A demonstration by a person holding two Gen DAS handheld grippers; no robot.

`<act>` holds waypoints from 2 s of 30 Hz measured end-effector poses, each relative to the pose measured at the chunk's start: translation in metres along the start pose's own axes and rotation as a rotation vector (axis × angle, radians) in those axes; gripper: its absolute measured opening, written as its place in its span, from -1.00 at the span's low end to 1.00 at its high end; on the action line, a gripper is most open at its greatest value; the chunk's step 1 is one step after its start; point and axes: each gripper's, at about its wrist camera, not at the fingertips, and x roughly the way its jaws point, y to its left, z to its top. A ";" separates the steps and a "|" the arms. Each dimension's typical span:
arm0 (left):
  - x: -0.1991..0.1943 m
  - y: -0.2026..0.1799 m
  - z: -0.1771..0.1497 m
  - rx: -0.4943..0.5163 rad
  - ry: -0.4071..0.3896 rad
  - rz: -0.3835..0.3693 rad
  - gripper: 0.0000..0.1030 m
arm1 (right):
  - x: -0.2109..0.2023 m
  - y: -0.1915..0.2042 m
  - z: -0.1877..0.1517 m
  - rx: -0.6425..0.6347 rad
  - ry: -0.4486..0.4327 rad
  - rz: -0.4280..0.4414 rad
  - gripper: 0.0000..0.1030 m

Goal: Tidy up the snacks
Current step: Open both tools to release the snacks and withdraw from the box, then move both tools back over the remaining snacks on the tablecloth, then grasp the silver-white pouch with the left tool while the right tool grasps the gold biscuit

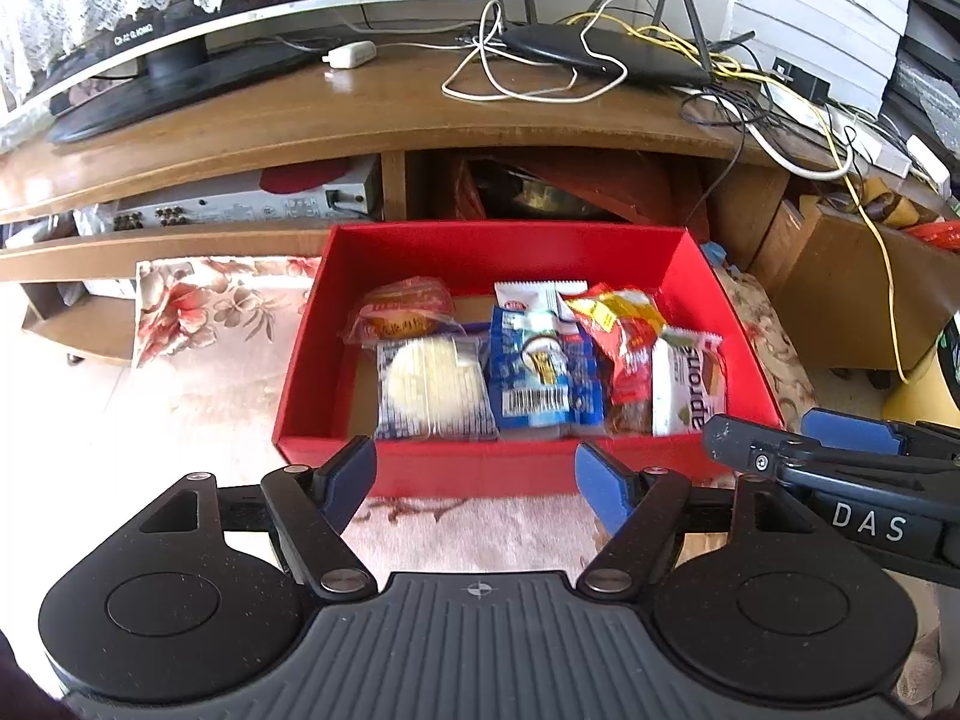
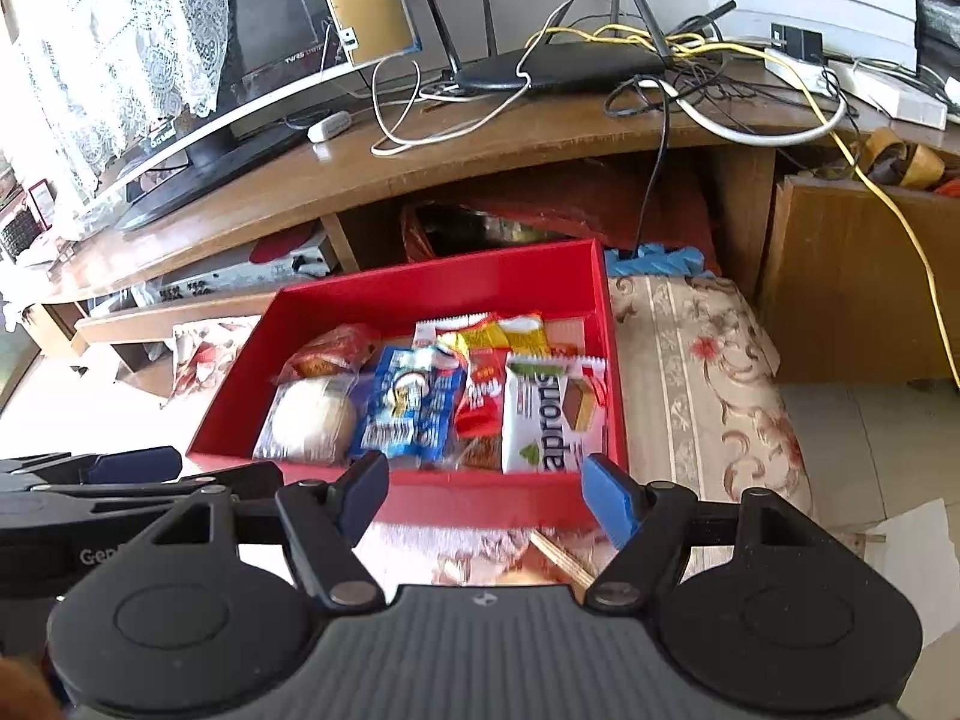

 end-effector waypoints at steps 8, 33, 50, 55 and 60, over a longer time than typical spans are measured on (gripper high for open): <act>-0.003 0.005 -0.040 -0.034 0.075 -0.010 0.40 | 0.002 0.014 -0.040 -0.046 0.095 -0.010 0.33; -0.030 0.010 -0.177 -0.236 0.361 -0.058 0.81 | -0.027 0.014 -0.068 -0.094 0.129 0.113 0.38; -0.023 0.001 -0.160 -0.117 0.262 0.049 0.40 | -0.045 0.003 -0.060 -0.059 0.079 0.149 0.38; -0.037 -0.006 -0.176 -0.153 0.278 0.047 0.64 | -0.055 0.008 -0.057 -0.068 0.058 0.189 0.38; -0.030 -0.015 -0.194 -0.164 0.309 0.092 0.55 | -0.068 0.010 -0.055 -0.086 0.026 0.232 0.38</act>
